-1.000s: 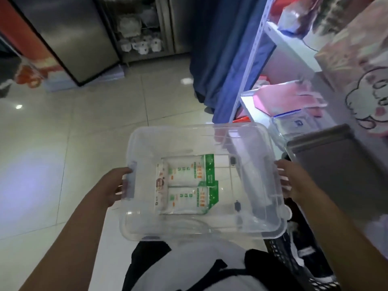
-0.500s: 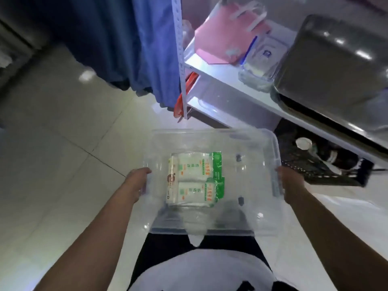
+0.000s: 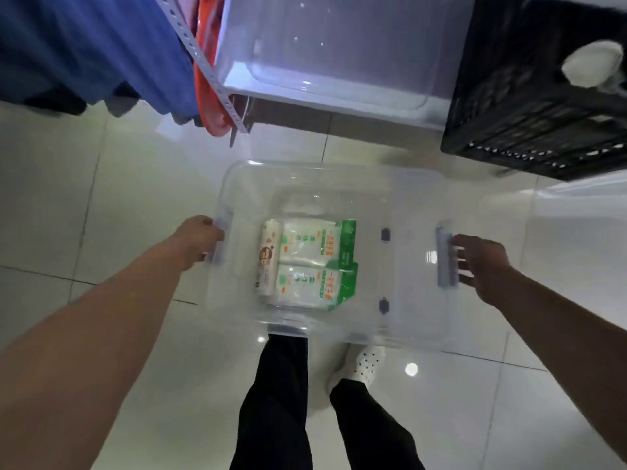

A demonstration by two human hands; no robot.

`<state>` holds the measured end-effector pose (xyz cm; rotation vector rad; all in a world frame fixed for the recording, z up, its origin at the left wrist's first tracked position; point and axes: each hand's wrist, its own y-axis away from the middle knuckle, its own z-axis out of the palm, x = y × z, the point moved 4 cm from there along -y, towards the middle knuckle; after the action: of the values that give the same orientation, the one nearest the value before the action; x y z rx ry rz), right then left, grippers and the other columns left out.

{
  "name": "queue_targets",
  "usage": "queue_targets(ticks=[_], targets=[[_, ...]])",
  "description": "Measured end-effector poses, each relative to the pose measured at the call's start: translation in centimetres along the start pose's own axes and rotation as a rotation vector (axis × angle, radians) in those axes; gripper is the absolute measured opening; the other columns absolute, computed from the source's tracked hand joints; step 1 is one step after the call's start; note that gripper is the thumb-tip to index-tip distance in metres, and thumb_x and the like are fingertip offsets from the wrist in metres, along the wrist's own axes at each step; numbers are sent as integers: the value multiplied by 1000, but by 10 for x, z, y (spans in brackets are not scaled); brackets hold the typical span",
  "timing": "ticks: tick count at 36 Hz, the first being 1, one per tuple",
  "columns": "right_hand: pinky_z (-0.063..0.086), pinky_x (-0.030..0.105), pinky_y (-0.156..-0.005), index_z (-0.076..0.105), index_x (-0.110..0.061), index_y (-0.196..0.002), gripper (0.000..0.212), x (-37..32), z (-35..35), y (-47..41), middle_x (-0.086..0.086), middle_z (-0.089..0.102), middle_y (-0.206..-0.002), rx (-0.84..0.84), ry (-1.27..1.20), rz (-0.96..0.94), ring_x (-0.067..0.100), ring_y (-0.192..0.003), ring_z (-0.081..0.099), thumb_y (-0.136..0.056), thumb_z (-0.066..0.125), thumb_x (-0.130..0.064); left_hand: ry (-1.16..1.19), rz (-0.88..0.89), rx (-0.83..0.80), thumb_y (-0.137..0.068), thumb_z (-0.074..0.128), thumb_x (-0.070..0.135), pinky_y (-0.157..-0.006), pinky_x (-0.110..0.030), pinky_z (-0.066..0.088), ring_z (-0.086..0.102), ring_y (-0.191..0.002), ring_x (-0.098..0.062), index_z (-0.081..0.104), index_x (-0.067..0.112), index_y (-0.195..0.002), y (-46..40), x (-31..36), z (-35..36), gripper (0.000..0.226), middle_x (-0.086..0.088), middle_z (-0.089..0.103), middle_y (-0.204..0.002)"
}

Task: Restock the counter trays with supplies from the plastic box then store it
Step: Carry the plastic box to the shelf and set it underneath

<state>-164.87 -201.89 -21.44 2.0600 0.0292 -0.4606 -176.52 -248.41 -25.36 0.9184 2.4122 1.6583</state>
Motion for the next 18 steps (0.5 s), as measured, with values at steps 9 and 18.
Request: queue_targets(ticks=[9, 18], targets=[[54, 40, -68, 65, -7, -75, 26, -1, 79, -135, 11, 62, -80, 209, 101, -218, 29, -70, 61, -73, 69, -33, 23, 158, 195, -84, 60, 10, -86, -54, 55, 63, -87, -34, 63, 6, -117, -123, 23, 35, 33, -28, 65, -110], [45, 37, -88, 60, -14, -124, 48, -42, 148, -206, 16, 66, -121, 300, 377, -587, 37, -111, 61, -95, 47, -49, -98, 262, 294, -87, 63, 36, -86, -58, 56, 66, -100, -48, 62, 5, -119, -220, 53, 22, 45, -28, 66, -113]])
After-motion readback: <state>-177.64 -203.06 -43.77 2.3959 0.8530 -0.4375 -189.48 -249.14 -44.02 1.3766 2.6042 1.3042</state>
